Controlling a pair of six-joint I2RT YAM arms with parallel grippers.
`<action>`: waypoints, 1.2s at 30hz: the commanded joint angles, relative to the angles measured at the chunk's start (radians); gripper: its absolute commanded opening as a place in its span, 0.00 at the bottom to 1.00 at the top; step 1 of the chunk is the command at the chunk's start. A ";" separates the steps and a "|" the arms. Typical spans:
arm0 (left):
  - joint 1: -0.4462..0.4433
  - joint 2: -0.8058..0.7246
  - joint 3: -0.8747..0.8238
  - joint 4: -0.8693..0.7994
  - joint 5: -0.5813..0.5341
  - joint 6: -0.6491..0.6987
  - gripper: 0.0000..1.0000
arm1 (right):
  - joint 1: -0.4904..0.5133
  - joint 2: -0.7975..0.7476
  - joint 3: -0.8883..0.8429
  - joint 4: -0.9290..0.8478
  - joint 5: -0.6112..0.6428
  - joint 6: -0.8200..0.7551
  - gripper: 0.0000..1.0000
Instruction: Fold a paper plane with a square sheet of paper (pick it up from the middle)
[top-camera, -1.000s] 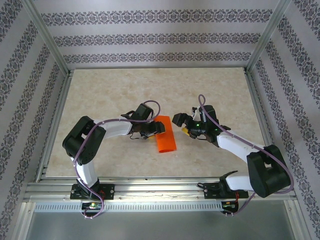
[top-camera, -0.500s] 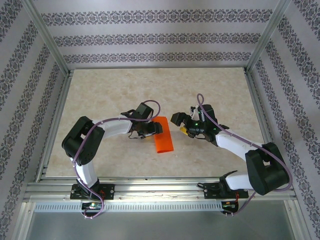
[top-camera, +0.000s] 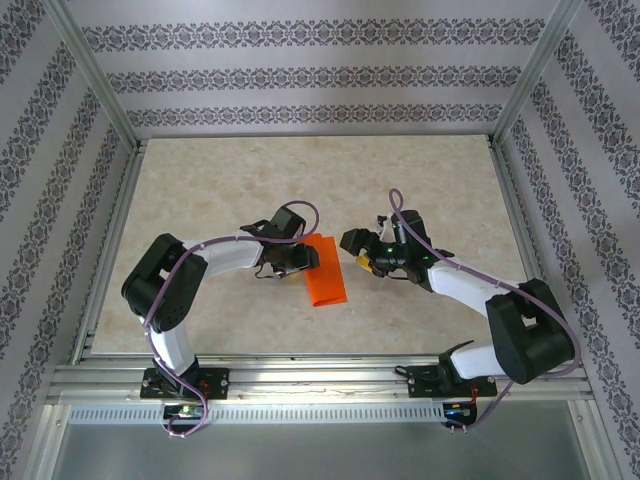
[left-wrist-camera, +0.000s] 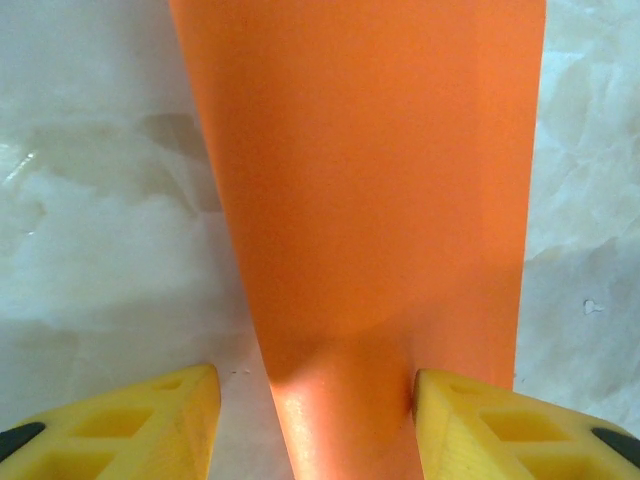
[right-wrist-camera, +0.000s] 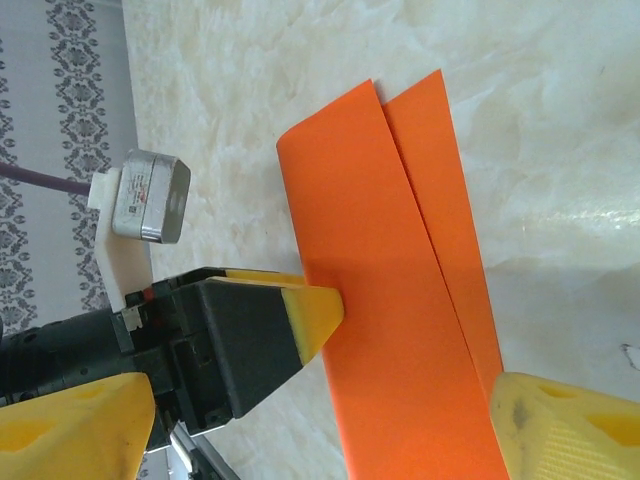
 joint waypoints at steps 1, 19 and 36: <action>-0.003 -0.020 0.001 -0.042 -0.011 0.027 0.55 | 0.009 0.018 0.034 0.028 -0.026 0.006 0.84; -0.002 0.008 0.053 -0.127 -0.019 0.086 0.58 | 0.023 0.091 0.050 0.050 -0.054 0.021 0.62; -0.004 0.097 0.149 -0.180 0.030 0.100 0.61 | 0.043 0.218 0.110 -0.067 -0.053 -0.064 0.13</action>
